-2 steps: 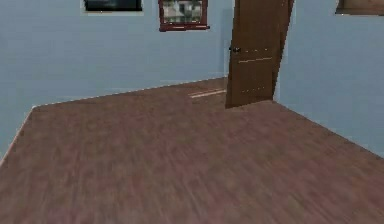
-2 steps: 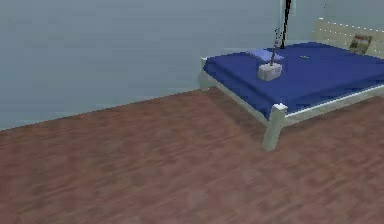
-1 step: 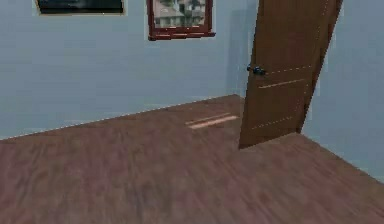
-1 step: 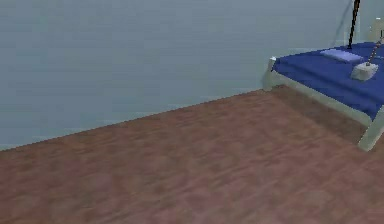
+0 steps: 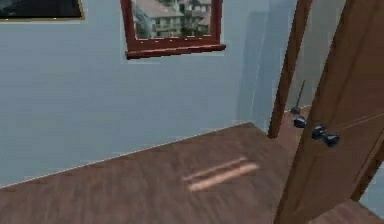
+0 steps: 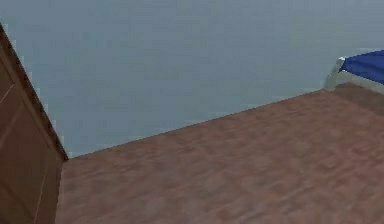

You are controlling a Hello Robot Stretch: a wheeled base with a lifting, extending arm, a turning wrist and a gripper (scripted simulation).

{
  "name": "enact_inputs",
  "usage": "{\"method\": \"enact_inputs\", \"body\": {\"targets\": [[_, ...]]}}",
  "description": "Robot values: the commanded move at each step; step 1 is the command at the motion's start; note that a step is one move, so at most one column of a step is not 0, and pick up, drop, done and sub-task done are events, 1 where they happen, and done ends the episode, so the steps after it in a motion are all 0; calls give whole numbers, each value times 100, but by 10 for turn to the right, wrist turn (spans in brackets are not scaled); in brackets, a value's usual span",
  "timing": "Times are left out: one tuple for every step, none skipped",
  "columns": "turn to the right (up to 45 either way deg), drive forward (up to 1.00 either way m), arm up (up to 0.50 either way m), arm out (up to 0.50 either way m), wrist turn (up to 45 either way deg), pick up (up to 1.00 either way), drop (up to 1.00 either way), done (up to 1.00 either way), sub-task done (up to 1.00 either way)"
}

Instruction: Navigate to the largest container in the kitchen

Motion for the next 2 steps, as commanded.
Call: {"method": "enact_inputs", "body": {"targets": [[-30,0,0,0,0,0,0,0,0],[0,95,0,0,0,0,0,0,0]]}}
